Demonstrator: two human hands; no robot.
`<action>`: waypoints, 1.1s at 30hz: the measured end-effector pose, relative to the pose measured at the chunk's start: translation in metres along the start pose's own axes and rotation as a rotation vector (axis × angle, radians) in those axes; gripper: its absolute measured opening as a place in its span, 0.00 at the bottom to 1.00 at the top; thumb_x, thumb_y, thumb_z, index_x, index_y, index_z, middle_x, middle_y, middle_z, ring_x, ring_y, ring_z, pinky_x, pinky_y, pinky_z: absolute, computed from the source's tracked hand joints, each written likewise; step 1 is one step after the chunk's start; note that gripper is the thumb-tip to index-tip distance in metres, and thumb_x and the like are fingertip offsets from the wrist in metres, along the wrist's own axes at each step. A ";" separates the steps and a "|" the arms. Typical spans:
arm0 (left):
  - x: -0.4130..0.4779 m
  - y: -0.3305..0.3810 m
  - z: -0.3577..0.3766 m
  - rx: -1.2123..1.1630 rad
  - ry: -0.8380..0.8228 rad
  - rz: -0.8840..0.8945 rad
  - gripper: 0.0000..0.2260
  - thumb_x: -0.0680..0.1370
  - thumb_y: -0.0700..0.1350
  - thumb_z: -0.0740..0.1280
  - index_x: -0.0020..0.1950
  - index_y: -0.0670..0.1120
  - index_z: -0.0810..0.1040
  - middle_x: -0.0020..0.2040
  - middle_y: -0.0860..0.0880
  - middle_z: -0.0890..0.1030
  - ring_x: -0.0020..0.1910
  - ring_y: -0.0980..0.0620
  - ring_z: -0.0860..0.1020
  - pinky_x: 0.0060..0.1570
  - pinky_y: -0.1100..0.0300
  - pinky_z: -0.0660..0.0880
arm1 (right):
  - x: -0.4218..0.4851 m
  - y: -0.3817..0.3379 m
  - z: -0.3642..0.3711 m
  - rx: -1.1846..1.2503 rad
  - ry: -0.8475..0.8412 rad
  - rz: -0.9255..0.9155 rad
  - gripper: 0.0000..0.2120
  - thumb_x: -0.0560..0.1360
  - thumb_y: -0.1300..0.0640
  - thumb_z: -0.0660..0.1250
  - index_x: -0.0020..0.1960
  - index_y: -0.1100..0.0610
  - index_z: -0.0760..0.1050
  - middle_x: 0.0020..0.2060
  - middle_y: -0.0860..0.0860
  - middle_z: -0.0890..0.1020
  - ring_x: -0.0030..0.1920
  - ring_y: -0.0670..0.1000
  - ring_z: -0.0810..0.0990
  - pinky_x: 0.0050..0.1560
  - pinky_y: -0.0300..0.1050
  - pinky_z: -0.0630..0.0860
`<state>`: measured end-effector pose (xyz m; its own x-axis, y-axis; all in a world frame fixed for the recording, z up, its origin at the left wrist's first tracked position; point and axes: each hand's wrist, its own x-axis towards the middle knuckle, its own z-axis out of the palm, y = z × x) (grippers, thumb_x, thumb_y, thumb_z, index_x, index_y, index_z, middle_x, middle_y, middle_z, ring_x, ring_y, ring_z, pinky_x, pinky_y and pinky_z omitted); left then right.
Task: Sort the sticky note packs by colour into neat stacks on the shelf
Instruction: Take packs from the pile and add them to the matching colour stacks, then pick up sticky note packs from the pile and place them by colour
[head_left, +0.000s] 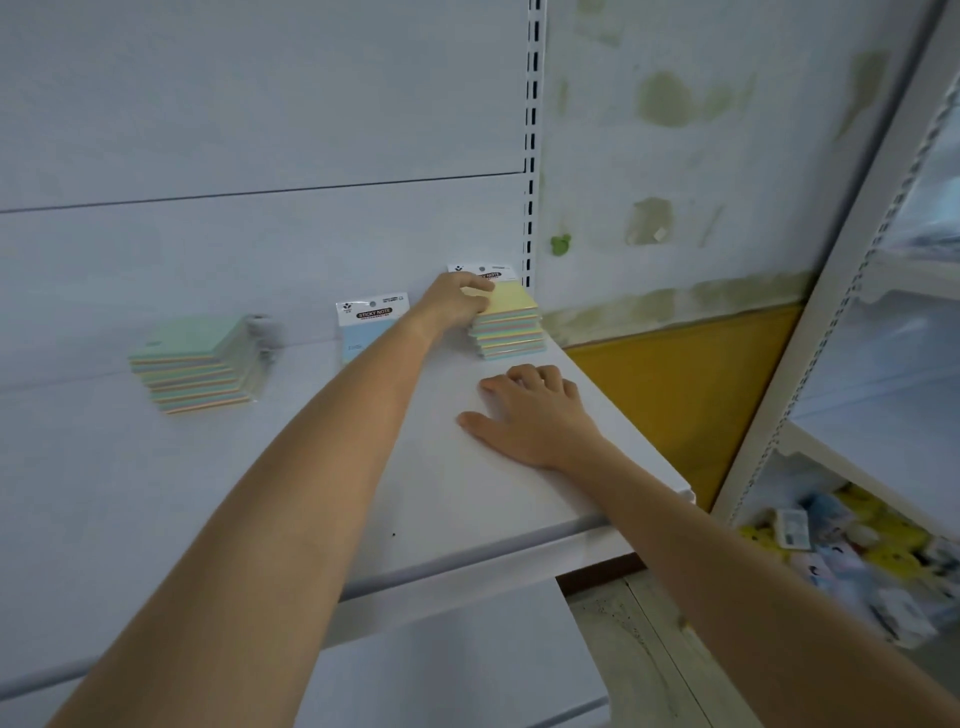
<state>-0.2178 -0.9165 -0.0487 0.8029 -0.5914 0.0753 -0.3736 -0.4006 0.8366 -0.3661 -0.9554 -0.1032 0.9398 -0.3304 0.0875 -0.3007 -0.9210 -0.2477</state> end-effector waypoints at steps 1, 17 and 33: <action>0.000 -0.002 0.001 0.008 0.016 0.009 0.14 0.77 0.38 0.62 0.63 0.43 0.75 0.69 0.41 0.70 0.68 0.44 0.70 0.62 0.57 0.69 | 0.000 0.000 0.000 0.002 -0.001 0.001 0.27 0.74 0.35 0.53 0.67 0.49 0.65 0.69 0.53 0.65 0.70 0.58 0.59 0.70 0.53 0.56; -0.051 -0.025 -0.061 0.588 0.186 0.289 0.19 0.80 0.50 0.55 0.71 0.49 0.67 0.73 0.44 0.65 0.73 0.43 0.60 0.70 0.51 0.59 | -0.004 -0.012 -0.008 0.023 0.011 -0.021 0.29 0.74 0.40 0.58 0.72 0.49 0.60 0.72 0.53 0.61 0.72 0.57 0.58 0.72 0.53 0.55; -0.265 -0.178 -0.326 0.816 0.433 0.000 0.21 0.81 0.52 0.52 0.73 0.48 0.62 0.71 0.44 0.68 0.71 0.43 0.65 0.67 0.48 0.65 | -0.032 -0.344 0.055 0.151 -0.008 -0.501 0.25 0.77 0.44 0.58 0.71 0.52 0.63 0.70 0.54 0.67 0.70 0.58 0.62 0.72 0.53 0.59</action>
<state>-0.2127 -0.4597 -0.0406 0.8449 -0.3445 0.4092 -0.4535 -0.8669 0.2068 -0.2843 -0.6166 -0.0741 0.9638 0.1449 0.2239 0.2121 -0.9255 -0.3137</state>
